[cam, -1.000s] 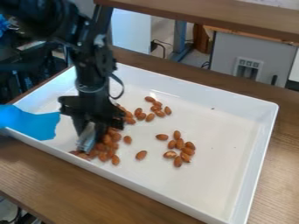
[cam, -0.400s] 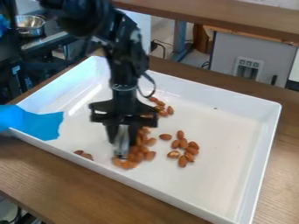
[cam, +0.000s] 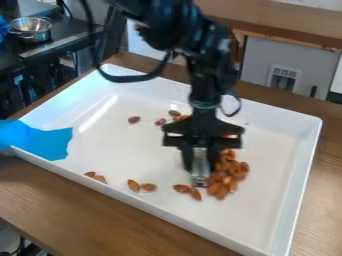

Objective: Sweep into pile

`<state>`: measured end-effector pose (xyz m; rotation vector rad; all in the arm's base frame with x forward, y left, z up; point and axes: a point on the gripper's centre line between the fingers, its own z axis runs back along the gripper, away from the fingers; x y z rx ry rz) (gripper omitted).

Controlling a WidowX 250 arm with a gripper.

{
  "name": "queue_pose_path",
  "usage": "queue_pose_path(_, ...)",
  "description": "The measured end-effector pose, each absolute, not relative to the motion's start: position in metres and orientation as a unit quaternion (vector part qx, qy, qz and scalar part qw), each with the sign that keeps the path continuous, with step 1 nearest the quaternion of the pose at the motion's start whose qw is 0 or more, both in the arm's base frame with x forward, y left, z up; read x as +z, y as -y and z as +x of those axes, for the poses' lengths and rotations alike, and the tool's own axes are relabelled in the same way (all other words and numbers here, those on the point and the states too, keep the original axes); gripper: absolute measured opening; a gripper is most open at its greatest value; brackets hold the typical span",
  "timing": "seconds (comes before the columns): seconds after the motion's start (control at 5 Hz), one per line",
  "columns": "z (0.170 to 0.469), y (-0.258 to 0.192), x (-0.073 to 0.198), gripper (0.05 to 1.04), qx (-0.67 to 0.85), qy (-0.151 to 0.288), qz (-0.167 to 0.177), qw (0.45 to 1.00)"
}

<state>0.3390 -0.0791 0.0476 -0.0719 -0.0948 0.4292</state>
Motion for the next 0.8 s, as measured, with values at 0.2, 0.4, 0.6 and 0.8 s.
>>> queue_pose_path(0.2,0.35,0.107,0.049,0.38,0.229,0.036,-0.054,0.971)
queue_pose_path(0.4,0.367,0.13,0.05,0.38,0.258,0.028,-0.076,0.963)
queue_pose_path(0.6,0.375,0.138,0.052,0.38,0.281,0.021,-0.091,0.955)
queue_pose_path(0.8,0.361,0.131,0.061,0.38,0.287,0.002,-0.105,0.952)
